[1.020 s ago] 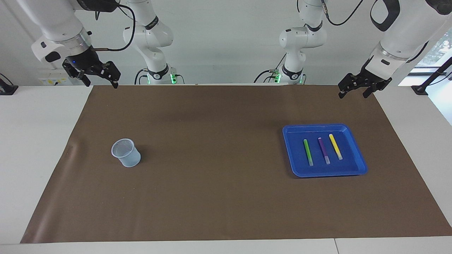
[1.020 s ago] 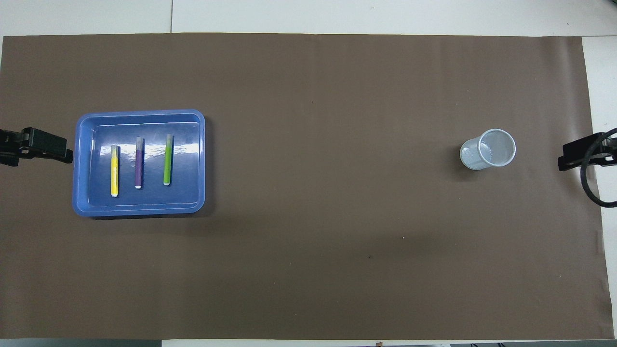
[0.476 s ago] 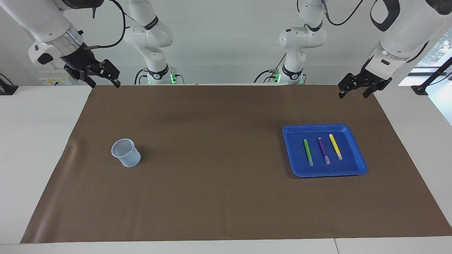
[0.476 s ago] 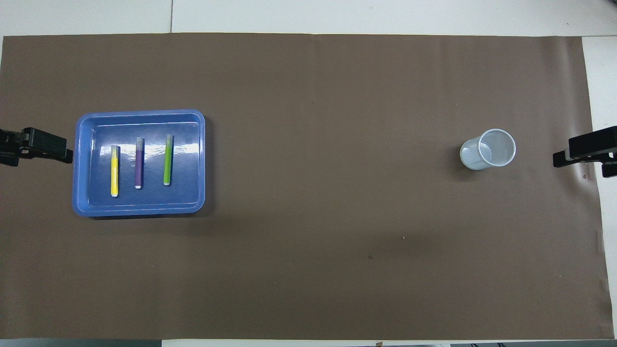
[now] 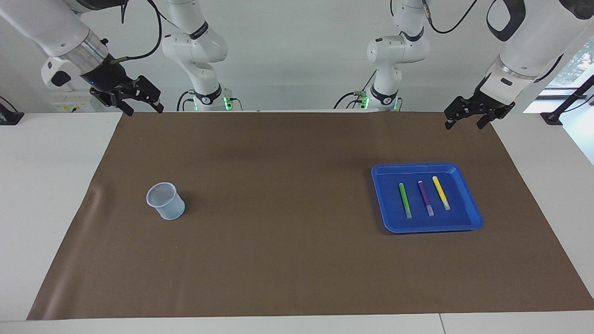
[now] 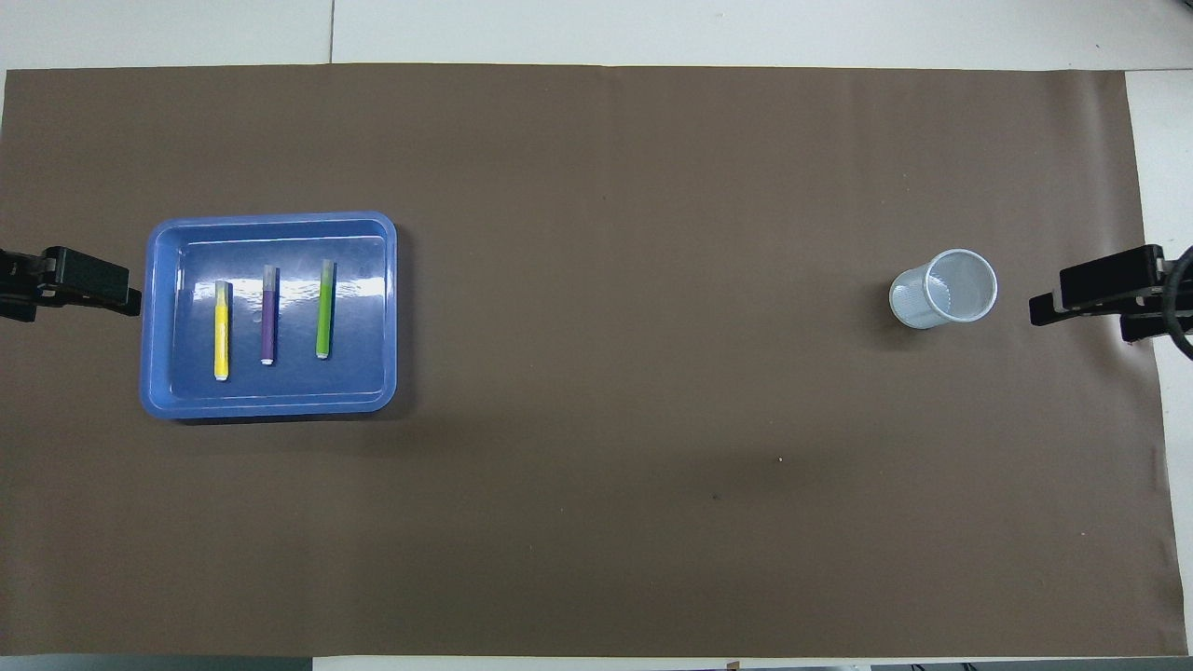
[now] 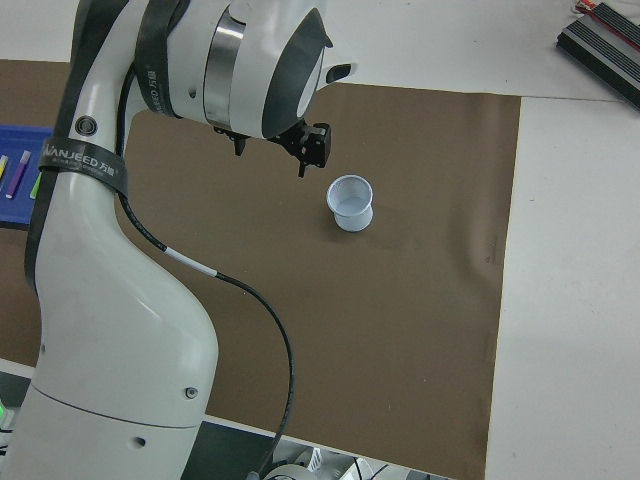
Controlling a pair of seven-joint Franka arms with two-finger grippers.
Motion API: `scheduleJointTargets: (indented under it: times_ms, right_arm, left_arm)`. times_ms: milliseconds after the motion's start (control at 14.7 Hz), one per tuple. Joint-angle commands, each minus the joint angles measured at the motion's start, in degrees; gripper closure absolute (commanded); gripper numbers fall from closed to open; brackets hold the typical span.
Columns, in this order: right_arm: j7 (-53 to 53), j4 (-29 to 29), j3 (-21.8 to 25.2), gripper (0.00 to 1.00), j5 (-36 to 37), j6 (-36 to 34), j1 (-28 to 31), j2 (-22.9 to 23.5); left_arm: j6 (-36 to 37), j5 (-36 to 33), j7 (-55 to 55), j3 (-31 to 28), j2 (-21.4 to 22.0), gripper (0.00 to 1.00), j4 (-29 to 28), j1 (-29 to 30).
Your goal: Transfer and insert pens with both arms
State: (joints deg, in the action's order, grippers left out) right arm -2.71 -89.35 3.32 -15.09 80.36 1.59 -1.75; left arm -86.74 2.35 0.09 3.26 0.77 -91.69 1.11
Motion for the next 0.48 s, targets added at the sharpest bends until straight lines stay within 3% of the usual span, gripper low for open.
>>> scheduleJointTargets:
  times_ms: [0,136,408]
  right_arm:
    - [1.1,-3.7,-0.2,0.0,-1.2,0.5,-1.3,-2.1]
    - [1.2,-5.9,-0.3,0.0,-4.0,1.9,-1.4,-3.0]
    - [0.3,-15.4,-0.2,0.0,-15.0,11.2,-0.7,-6.9]
  left_arm:
    - [-1.1,-0.5,-0.5,-0.1,1.6,0.0,-1.8,0.0]
    - [-1.1,-0.5,-0.5,-0.1,1.5,0.0,-1.8,0.0]
    - [-0.6,-0.5,-0.8,0.2,1.6,0.0,-1.8,-0.8]
